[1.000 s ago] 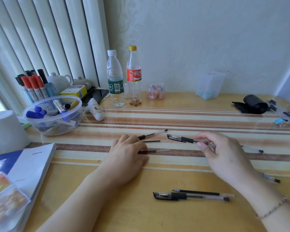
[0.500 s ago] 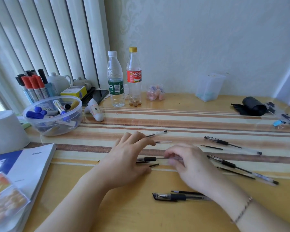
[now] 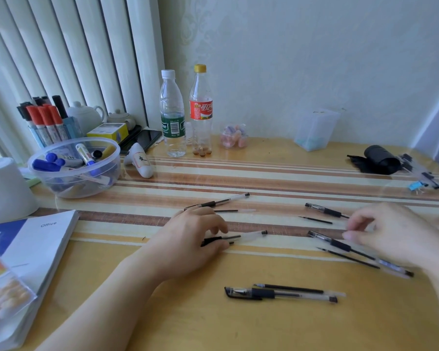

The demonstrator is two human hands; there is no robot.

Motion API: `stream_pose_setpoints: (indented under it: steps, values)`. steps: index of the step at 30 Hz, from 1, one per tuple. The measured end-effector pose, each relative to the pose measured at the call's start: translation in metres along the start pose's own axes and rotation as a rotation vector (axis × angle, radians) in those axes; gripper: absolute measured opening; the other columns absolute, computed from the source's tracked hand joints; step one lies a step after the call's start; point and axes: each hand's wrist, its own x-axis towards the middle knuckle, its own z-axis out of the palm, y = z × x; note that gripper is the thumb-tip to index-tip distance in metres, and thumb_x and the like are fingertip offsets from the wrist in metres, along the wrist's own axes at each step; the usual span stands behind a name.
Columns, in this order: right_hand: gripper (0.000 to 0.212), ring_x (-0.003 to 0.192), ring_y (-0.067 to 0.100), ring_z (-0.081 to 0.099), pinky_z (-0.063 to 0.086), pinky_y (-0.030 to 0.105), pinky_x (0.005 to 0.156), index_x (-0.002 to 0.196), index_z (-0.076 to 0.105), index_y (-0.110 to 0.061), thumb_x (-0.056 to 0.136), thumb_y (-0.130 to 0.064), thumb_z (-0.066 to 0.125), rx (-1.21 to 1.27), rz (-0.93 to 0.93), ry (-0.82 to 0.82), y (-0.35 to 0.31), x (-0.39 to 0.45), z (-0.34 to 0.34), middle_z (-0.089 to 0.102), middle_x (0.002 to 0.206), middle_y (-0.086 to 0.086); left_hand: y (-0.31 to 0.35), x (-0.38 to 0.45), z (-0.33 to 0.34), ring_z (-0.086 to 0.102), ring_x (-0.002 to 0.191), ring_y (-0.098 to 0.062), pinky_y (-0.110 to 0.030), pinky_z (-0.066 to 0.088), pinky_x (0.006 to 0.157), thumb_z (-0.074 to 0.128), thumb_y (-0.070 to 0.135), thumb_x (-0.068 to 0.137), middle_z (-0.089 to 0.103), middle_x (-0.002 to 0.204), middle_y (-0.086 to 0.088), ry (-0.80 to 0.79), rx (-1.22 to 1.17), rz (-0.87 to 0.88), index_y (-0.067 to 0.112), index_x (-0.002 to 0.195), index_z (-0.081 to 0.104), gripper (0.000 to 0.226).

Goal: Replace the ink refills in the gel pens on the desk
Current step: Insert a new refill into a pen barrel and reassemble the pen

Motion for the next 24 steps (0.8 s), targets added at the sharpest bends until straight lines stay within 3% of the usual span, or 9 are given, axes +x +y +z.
stream_pose_setpoints:
  steps: [5, 8, 10, 16, 19, 24]
  values:
    - [0.016, 0.078, 0.008, 0.062, 0.054, 0.034, 0.071, 0.068, 0.069, -0.033, 0.074, -0.046, 0.077, -0.030, 0.020, -0.153, 0.005, 0.003, 0.005, 0.068, 0.083, -0.012, 0.000, 0.000, 0.001, 0.048, 0.086, 0.003, -0.017, 0.043, 0.074, 0.057, 0.047, 0.086, 0.051, 0.094, 0.023, 0.009, -0.015, -0.014, 0.037, 0.104, 0.062, 0.020]
    - [0.014, 0.066, 0.006, 0.061, 0.046, 0.024, 0.053, 0.068, 0.069, -0.033, 0.075, -0.040, 0.078, -0.028, 0.025, -0.194, 0.009, 0.002, 0.004, 0.067, 0.083, -0.012, 0.002, 0.002, 0.003, 0.049, 0.088, 0.003, -0.015, 0.039, 0.074, 0.059, 0.044, 0.087, 0.053, 0.098, 0.022, 0.050, -0.039, -0.004, 0.035, 0.103, 0.063, 0.019]
    - [0.012, 0.065, 0.007, 0.061, 0.042, 0.021, 0.048, 0.070, 0.068, -0.033, 0.076, -0.037, 0.078, -0.046, 0.032, -0.208, 0.010, 0.003, 0.005, 0.066, 0.084, -0.013, 0.005, 0.003, 0.003, 0.050, 0.091, 0.001, -0.020, 0.044, 0.079, 0.061, 0.042, 0.087, 0.055, 0.099, 0.020, 0.092, -0.072, 0.002, 0.032, 0.103, 0.064, 0.019]
    - [0.012, 0.075, 0.008, 0.059, 0.049, 0.029, 0.064, 0.072, 0.067, -0.032, 0.081, -0.032, 0.074, -0.034, 0.021, -0.203, 0.006, 0.002, 0.006, 0.063, 0.087, -0.012, 0.028, 0.002, 0.004, 0.052, 0.106, -0.007, -0.032, 0.047, 0.089, 0.062, 0.036, 0.089, 0.056, 0.109, 0.014, 0.188, -0.098, 0.044, 0.027, 0.107, 0.066, 0.021]
    - [0.011, 0.080, 0.008, 0.058, 0.052, 0.032, 0.073, 0.075, 0.064, -0.033, 0.085, -0.033, 0.069, -0.019, -0.006, -0.194, 0.006, -0.001, 0.005, 0.062, 0.089, -0.013, 0.048, 0.006, 0.003, 0.052, 0.107, -0.012, -0.035, 0.047, 0.089, 0.058, 0.041, 0.090, 0.056, 0.114, 0.012, 0.168, 0.067, 0.093, 0.027, 0.113, 0.063, 0.027]
    - [0.012, 0.077, 0.006, 0.055, 0.051, 0.033, 0.069, 0.086, 0.051, -0.036, 0.097, -0.031, 0.048, -0.001, -0.196, 0.006, -0.009, -0.007, 0.010, 0.057, 0.088, -0.017, 0.077, 0.020, -0.001, 0.051, 0.115, -0.014, -0.032, 0.047, 0.091, 0.049, 0.050, 0.091, 0.051, 0.129, 0.011, 0.126, 0.265, 0.175, 0.029, 0.128, 0.049, 0.043]
